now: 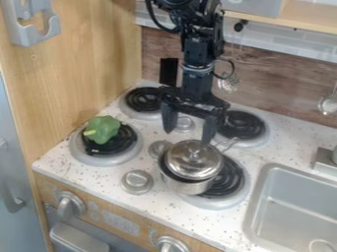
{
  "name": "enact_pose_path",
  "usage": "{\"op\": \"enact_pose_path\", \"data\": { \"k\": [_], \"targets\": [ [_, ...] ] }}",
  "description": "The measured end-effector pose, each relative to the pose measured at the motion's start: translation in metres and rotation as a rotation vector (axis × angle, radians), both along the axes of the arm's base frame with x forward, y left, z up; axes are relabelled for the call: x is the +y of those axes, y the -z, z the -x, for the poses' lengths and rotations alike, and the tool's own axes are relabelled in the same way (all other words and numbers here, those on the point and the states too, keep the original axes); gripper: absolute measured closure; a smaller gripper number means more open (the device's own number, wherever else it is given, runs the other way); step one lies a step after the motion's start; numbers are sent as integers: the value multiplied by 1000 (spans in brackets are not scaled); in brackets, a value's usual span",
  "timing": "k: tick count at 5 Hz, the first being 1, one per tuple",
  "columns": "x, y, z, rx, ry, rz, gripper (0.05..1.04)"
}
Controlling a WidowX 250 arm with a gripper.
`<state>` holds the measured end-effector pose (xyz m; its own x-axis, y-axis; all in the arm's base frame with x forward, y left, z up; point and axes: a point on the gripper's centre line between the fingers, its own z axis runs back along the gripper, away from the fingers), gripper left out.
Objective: Move the green pepper to the center of the stove
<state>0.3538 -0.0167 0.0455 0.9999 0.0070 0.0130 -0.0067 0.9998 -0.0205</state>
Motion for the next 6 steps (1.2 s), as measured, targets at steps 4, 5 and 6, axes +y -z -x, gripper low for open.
{"op": "enact_pose_path", "data": {
  "k": [4, 5, 6],
  "targets": [
    [156, 4, -18, -1, -400, -91, 85],
    [168, 28, -33, 19, -397, -89, 85],
    [172, 42, -45, 44, -380, -88, 85]
  ]
}}
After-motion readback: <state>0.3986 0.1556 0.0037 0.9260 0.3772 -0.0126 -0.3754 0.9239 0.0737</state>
